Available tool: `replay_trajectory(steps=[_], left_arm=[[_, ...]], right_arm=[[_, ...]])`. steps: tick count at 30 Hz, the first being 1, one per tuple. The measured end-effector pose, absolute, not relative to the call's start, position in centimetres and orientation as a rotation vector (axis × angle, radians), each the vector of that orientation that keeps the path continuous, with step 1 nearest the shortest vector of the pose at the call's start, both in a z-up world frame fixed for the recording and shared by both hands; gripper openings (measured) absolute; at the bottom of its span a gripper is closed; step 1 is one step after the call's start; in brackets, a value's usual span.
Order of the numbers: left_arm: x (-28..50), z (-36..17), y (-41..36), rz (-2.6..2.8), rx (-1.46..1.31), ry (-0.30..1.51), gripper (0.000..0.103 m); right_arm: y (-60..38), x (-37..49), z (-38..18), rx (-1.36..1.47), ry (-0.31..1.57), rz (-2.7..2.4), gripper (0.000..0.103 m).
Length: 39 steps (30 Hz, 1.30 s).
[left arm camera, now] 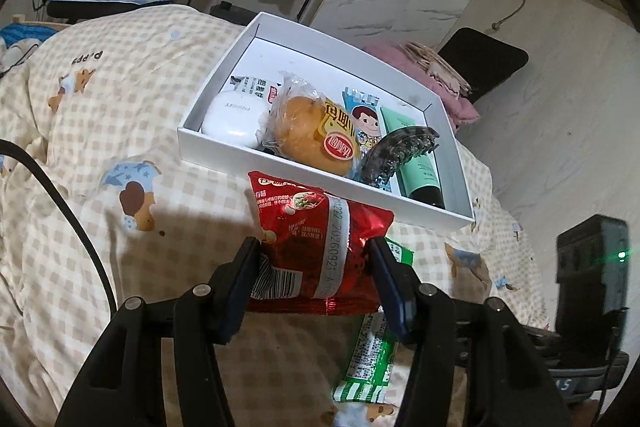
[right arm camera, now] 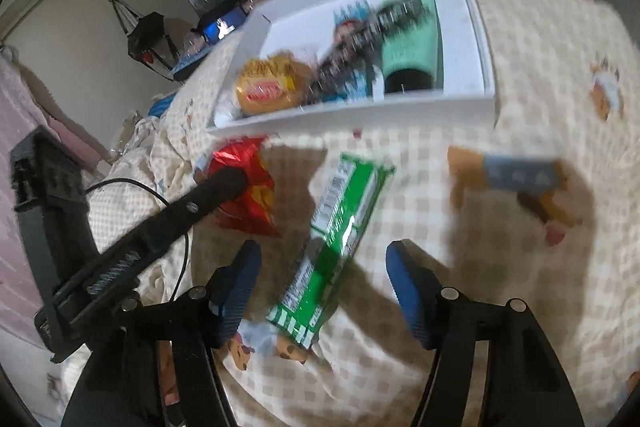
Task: Organize objects
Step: 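Move the left tool down onto the red snack bag and close it, then close the right tool on the green candy strip and lift it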
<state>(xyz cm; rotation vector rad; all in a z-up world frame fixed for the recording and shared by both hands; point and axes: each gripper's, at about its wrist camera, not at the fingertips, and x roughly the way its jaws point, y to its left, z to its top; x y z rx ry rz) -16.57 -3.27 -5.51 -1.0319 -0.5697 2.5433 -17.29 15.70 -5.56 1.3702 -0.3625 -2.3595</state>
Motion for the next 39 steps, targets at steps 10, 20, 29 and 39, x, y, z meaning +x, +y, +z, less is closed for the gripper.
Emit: replay_trajectory(steps=[10, 20, 29, 39], left_arm=[[-16.6, -5.8, -3.0, 2.536, -1.056, -0.552, 0.06], [-16.6, -5.8, -2.9, 2.54, -1.062, -0.546, 0.06], [-16.4, -5.4, -4.0, 2.553, -1.029, -0.606, 0.06], [-16.2, -5.0, -4.6, 2.56, -1.008, -0.629, 0.06]], right_arm=[[16.3, -18.1, -7.1, 1.393, -0.458, -2.328, 0.067], [16.2, -18.1, -7.8, 1.344, -0.471, -2.345, 0.033], [17.5, -17.5, -6.5, 1.303, -0.547, -2.334, 0.012], [17.5, -17.4, -5.4, 1.258, -0.563, -2.323, 0.009]])
